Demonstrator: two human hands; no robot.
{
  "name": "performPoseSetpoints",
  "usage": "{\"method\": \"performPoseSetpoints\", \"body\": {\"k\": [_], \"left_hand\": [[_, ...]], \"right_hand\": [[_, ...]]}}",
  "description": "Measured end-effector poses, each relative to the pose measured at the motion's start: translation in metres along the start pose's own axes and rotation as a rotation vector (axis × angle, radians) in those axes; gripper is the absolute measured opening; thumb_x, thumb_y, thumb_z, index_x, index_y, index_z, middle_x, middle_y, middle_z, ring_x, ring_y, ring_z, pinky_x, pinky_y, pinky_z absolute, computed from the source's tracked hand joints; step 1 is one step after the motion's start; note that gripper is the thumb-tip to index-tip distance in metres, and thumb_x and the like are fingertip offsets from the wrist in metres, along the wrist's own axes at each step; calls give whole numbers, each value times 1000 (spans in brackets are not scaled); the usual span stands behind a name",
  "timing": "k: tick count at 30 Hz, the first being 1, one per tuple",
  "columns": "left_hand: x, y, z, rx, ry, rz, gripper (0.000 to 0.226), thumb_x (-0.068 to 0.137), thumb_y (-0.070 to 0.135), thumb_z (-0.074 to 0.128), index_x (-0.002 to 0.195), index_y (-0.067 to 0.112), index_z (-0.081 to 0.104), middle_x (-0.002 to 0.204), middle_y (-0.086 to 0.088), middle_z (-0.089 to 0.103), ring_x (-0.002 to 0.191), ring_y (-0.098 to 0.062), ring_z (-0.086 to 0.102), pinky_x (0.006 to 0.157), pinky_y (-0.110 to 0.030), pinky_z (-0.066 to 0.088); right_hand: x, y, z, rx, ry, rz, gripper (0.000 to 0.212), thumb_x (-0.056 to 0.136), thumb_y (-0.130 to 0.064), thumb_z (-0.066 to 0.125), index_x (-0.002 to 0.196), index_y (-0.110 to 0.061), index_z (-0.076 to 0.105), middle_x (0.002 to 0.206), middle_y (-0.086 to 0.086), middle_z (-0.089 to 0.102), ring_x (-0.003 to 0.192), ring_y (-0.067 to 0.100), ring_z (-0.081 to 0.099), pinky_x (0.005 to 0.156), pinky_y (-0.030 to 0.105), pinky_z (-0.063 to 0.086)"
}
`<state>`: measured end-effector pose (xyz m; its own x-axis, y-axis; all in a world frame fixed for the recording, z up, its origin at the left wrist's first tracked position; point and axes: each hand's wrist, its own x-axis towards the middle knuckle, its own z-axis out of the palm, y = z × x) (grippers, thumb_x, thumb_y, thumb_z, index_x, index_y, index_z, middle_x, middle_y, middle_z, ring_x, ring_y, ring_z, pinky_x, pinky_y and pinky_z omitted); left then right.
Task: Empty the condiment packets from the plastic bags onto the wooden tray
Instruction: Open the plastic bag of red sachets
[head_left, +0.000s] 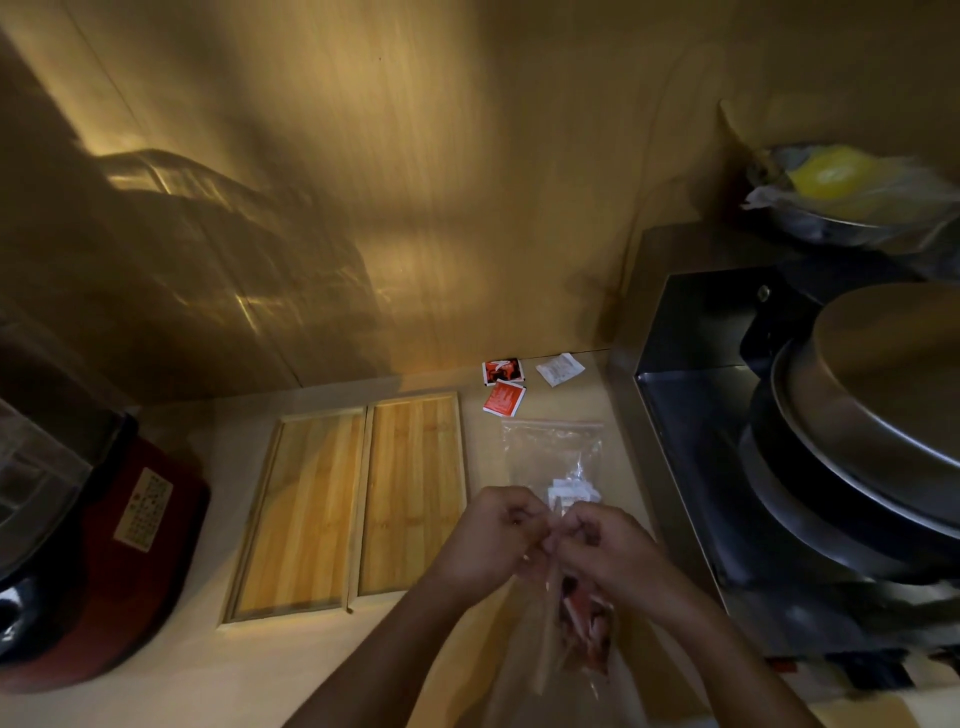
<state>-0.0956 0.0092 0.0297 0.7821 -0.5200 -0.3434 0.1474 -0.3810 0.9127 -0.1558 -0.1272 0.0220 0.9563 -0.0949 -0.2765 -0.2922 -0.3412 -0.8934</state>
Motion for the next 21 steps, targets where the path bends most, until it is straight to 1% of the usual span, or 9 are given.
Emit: {"method": "performPoseSetpoints", "body": {"k": [3, 6, 9, 12, 13, 15, 17, 19, 21], "left_hand": [[0, 6, -5, -46, -103, -40, 26, 84, -3, 59, 65, 14, 64, 53, 2, 65, 49, -11, 62, 45, -24, 53], [0, 10, -4, 108, -113, -6, 21, 86, -1, 55, 71, 13, 61, 63, -5, 63, 54, -11, 60, 49, -22, 52], [-3, 15, -3, 301, -103, 25, 10, 87, 5, 54, 81, 9, 59, 72, -10, 65, 59, -13, 61, 51, -19, 49], [-8, 21, -5, 391, -144, 26, 12, 87, 7, 53, 77, 13, 55, 78, -17, 70, 57, -8, 59, 38, -8, 38], [-9, 22, -5, 418, -153, 36, 13, 86, 8, 54, 75, 14, 55, 76, -14, 70, 59, -10, 60, 39, -10, 40], [-12, 22, -5, 568, -143, 93, 9, 85, 12, 56, 76, 9, 57, 71, -4, 62, 71, -20, 63, 58, -26, 54], [-14, 18, -3, 785, -101, 142, 18, 85, 18, 53, 85, 1, 60, 80, -6, 63, 84, -28, 63, 74, -39, 50], [-15, 9, 1, 810, 4, 137, 21, 88, 21, 49, 92, 3, 59, 93, -12, 67, 87, -29, 63, 71, -37, 48], [-17, 3, 5, 688, 154, 77, 22, 91, 31, 48, 92, 11, 55, 90, -9, 67, 81, -26, 63, 65, -33, 45]], "right_hand": [[-5, -2, 1, -53, -30, 16, 10, 77, -23, 57, 67, -24, 59, 67, 4, 61, 60, 12, 57, 60, 28, 42], [-8, -3, -2, -187, -62, -2, 29, 87, -15, 52, 60, -25, 55, 55, -3, 57, 49, 3, 53, 59, 29, 42], [-10, -3, -6, -283, -75, -8, 32, 89, -17, 49, 58, -23, 55, 62, 0, 58, 61, 12, 54, 64, 31, 42], [-14, -2, -8, -193, -119, 19, 40, 89, -14, 50, 50, -23, 49, 49, -5, 50, 50, 6, 46, 58, 28, 37], [-15, -3, -8, -178, -128, 28, 41, 89, -13, 51, 49, -22, 48, 47, -6, 48, 47, 3, 44, 57, 27, 36], [-14, -1, -9, -266, -94, 41, 39, 88, -13, 50, 49, -22, 47, 51, -6, 49, 48, 3, 46, 56, 27, 36], [-12, 0, -10, -445, -17, 34, 39, 88, -20, 48, 49, -23, 44, 60, -3, 53, 59, 13, 56, 58, 29, 41], [-9, -5, -7, -576, 49, 21, 35, 89, -25, 44, 54, -20, 45, 69, 5, 57, 71, 25, 61, 64, 33, 45], [-6, -12, -1, -597, 109, 7, 28, 89, -26, 43, 66, -14, 54, 79, 12, 64, 74, 28, 60, 66, 34, 45]]}}
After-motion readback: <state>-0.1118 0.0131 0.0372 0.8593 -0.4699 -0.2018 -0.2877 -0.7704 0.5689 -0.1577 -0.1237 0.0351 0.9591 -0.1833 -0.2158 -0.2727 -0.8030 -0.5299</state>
